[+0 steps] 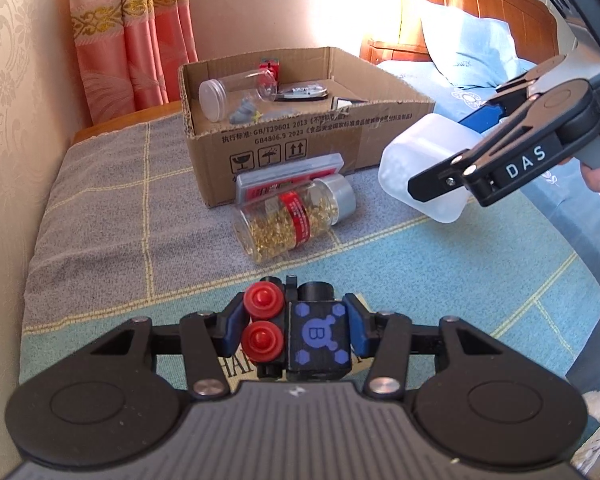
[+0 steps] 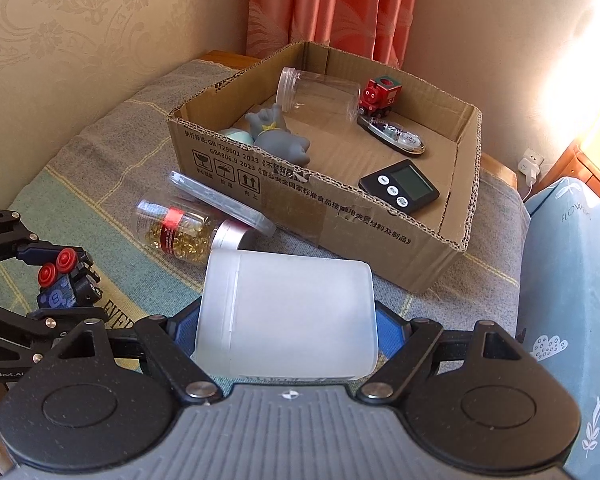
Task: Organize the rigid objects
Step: 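Carry the block and white bottle into the box and release both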
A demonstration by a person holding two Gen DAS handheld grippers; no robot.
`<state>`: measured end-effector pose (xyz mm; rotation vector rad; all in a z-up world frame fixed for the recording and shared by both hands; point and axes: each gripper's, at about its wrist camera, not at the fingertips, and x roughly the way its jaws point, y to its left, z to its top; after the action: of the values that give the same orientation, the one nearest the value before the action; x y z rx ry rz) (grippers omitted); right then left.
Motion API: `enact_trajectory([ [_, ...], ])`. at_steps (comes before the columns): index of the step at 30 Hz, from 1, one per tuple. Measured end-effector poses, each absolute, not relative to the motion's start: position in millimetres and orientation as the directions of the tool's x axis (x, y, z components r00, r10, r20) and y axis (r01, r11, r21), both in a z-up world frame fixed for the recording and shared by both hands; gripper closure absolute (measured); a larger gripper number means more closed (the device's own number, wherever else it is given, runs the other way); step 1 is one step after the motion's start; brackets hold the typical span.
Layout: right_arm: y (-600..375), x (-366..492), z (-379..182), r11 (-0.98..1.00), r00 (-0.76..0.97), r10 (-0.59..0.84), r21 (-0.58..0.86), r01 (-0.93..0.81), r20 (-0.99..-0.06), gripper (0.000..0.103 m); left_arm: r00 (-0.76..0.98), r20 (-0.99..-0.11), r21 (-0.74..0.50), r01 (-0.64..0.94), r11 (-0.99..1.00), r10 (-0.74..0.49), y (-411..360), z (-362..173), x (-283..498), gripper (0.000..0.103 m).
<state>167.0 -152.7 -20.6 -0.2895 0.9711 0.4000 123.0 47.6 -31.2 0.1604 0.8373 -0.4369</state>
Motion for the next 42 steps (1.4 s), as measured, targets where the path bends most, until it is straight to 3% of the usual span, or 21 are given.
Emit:
enact_trajectory([
  [9, -172.0, 204.8, 25.9, 0.917, 0.621, 0.212, -0.066, -0.392, -0.754, 0.016, 0.664, -0.67, 0.03, 0.47, 0.882, -0.331, 40.3, 16.7, 155.8, 0.053],
  [17, -185.6, 261.9, 2.0, 0.95, 0.589, 0.183, -0.012, -0.311, -0.787, 0.016, 0.692, -0.64, 0.063, 0.481, 0.875, -0.334, 20.3, 42.7, 222.4, 0.053],
  [24, -192.0, 282.2, -9.1, 0.96, 0.615, 0.196, 0.023, -0.277, -0.764, 0.015, 0.686, -0.651, 0.063, 0.476, 0.877, -0.326, -1.0, 44.5, 281.8, 0.053],
  [27, -197.7, 281.9, -7.4, 0.965, 0.628, 0.194, 0.031, -0.261, -0.753, 0.0, 0.676, -0.661, 0.056, 0.476, 0.877, -0.325, -9.1, 40.1, 296.5, 0.053],
  [38, -221.8, 239.8, 5.1, 0.976, 0.658, 0.185, 0.061, -0.208, -0.729, 0.0, 0.623, -0.713, 0.047, 0.501, 0.864, -0.322, -43.0, 19.6, 337.1, 0.052],
  [40, -223.1, 232.0, 6.0, 0.979, 0.666, 0.171, 0.051, -0.197, -0.726, 0.0, 0.626, -0.711, 0.039, 0.49, 0.871, -0.32, -45.4, 18.2, 340.9, 0.037],
  [42, -224.8, 226.6, 6.7, 0.982, 0.669, 0.162, 0.05, -0.184, -0.726, 0.0, 0.649, -0.694, 0.045, 0.472, 0.881, -0.312, -45.1, 20.2, 339.0, 0.008],
])
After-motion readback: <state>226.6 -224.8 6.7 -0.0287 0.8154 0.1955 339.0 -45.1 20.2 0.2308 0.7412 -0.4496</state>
